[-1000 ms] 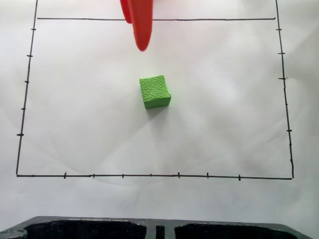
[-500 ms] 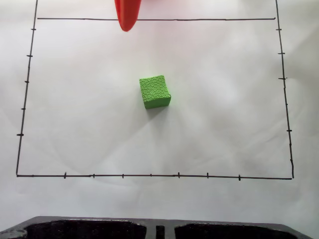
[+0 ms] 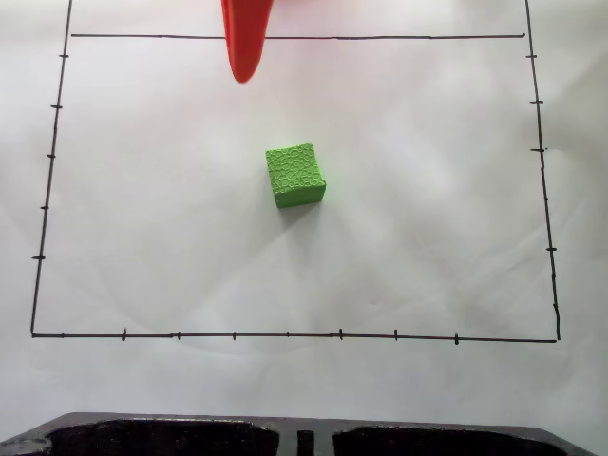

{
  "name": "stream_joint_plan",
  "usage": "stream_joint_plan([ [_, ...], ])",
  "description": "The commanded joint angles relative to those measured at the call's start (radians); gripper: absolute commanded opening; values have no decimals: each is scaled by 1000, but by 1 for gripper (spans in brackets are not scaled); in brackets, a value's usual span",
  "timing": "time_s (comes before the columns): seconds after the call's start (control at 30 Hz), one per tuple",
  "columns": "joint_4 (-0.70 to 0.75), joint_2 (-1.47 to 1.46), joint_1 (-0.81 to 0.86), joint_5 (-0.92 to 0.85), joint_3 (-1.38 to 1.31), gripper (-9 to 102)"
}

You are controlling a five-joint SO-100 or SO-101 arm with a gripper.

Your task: Grasp the colored block, Place it on the black dot, and then return the arm to the default position.

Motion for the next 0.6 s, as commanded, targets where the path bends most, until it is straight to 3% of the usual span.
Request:
stream_joint_plan([
  [0.0,-75,12,2,5,35,0],
  [0.2,-187,14,-6,25,115,0],
  [0.57,-153,14,-18,87,130,0],
])
